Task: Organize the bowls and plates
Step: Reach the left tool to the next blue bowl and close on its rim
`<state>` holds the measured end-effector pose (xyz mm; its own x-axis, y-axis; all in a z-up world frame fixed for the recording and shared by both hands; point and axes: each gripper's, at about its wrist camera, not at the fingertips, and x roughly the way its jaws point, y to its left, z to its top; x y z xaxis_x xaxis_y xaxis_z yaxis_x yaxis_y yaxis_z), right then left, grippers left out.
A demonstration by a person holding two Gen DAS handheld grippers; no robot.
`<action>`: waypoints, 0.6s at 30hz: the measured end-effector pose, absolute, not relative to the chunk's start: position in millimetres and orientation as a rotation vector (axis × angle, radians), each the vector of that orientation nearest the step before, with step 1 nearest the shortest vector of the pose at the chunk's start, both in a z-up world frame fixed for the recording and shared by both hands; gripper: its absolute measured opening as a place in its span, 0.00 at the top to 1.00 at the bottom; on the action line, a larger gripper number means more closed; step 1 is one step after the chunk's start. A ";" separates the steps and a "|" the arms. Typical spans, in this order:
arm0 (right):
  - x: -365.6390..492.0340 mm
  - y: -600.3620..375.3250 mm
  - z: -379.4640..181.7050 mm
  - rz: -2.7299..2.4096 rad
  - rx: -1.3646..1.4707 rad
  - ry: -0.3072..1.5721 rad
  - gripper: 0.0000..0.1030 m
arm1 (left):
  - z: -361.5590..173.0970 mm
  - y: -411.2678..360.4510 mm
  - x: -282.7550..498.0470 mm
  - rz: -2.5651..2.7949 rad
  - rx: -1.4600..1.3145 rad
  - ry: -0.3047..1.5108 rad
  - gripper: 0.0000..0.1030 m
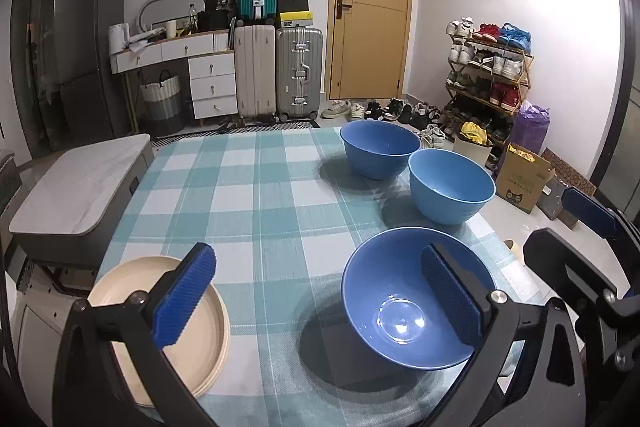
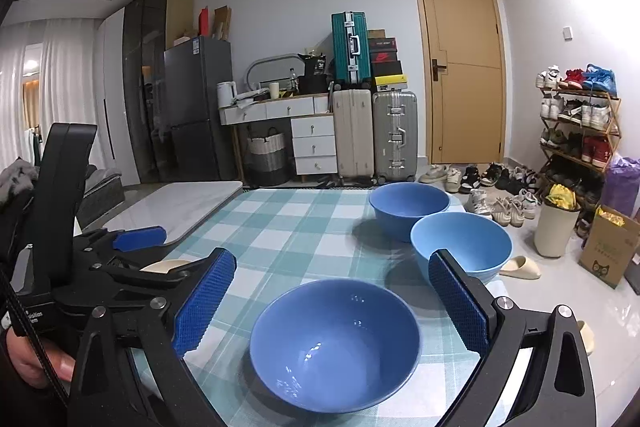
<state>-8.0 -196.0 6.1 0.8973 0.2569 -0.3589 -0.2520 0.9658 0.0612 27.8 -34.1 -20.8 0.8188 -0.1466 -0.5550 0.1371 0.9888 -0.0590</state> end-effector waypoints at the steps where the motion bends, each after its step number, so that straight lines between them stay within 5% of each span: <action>1: -6.9 -195.9 5.8 0.260 0.013 0.373 0.04 | -20.7 -34.6 27.3 -0.151 -0.017 0.593 0.00; 18: -15.6 -224.3 34.7 0.209 0.002 0.355 0.02 | -11.2 -40.8 33.7 -0.157 0.046 0.610 0.00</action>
